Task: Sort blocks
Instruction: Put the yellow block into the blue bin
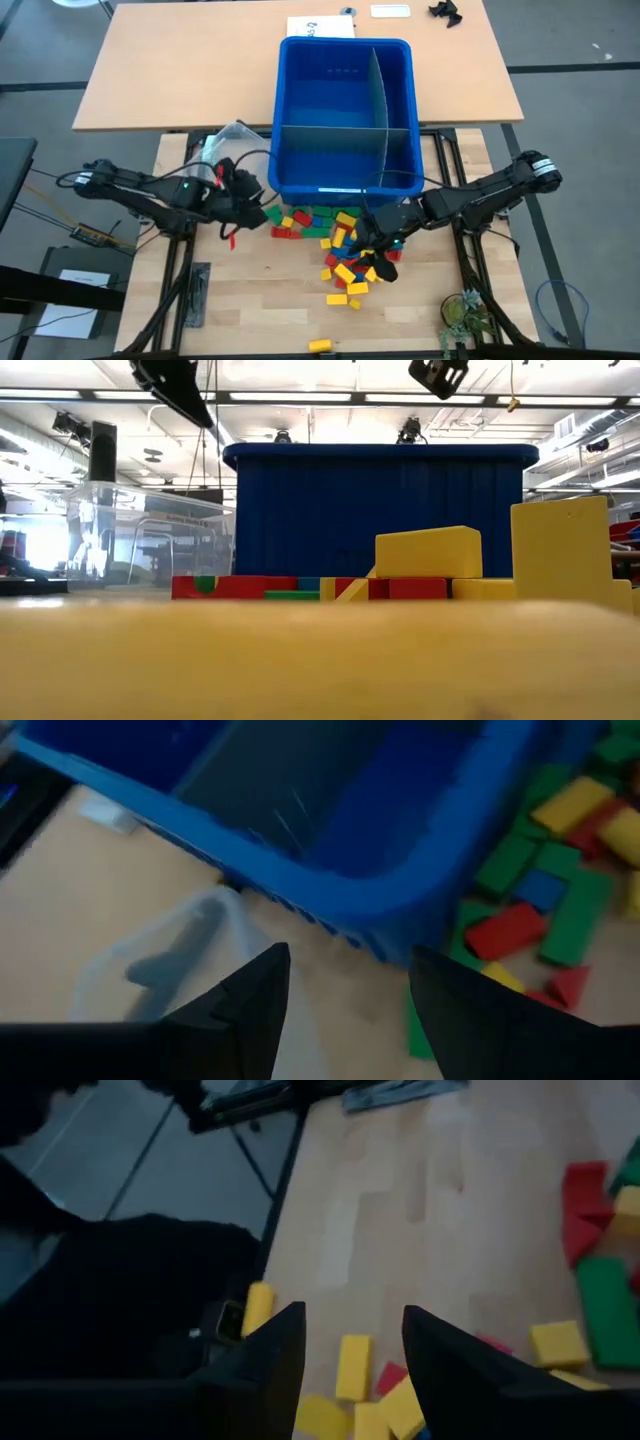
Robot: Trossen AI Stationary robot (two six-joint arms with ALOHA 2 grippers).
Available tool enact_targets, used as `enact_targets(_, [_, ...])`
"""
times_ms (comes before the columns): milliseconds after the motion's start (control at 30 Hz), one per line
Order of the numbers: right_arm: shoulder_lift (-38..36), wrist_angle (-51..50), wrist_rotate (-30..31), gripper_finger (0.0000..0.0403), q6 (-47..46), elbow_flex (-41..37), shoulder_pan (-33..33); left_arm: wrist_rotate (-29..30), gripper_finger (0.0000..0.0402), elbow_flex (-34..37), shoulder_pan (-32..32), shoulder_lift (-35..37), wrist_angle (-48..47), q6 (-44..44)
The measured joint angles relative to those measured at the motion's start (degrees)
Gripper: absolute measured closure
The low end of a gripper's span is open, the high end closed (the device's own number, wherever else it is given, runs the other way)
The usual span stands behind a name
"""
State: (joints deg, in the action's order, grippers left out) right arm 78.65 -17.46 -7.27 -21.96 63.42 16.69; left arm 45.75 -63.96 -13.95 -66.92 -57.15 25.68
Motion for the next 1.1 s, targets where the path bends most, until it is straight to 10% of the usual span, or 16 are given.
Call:
enact_targets(433, [8.6,-20.9,12.1,0.0171,1.6,-0.1,1.0,-7.4,0.0188,1.3,-4.6,0.4,13.4,7.6])
enact_targets(1100, [9.7,-23.9,21.0,0.0174,-10.6,-4.2,4.7,-4.4,0.0188,1.3,-4.7,0.1,17.1,5.4])
